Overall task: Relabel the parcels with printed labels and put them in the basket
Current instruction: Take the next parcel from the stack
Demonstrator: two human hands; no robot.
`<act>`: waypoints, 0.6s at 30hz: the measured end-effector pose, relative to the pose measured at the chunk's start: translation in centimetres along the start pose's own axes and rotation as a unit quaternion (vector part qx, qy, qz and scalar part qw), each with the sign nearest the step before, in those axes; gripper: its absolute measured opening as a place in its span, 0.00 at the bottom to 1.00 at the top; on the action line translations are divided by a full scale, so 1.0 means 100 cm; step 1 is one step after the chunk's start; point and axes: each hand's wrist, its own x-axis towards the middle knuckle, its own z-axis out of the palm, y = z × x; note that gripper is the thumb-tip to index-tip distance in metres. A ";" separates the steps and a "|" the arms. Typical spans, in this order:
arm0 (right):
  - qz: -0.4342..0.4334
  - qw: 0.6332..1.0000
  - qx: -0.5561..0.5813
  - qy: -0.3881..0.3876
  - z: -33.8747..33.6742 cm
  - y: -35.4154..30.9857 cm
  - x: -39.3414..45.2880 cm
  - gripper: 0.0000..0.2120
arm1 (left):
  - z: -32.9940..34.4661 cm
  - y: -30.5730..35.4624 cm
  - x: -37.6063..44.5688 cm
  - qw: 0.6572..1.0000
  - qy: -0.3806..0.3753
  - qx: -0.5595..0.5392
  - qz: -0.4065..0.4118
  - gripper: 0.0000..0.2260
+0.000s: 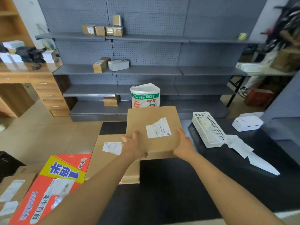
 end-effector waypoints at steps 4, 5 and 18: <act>0.027 1.000 -0.010 0.012 -0.030 0.036 0.000 0.46 | 0.021 0.041 0.001 0.999 -0.015 0.009 0.027 0.43; 0.038 0.999 -0.006 0.005 -0.036 0.046 0.001 0.46 | 0.027 0.050 0.001 0.999 -0.018 0.009 0.031 0.43; 0.050 0.994 -0.029 -0.091 -0.068 0.163 0.050 0.49 | 0.136 0.122 0.008 0.999 -0.034 -0.010 -0.037 0.44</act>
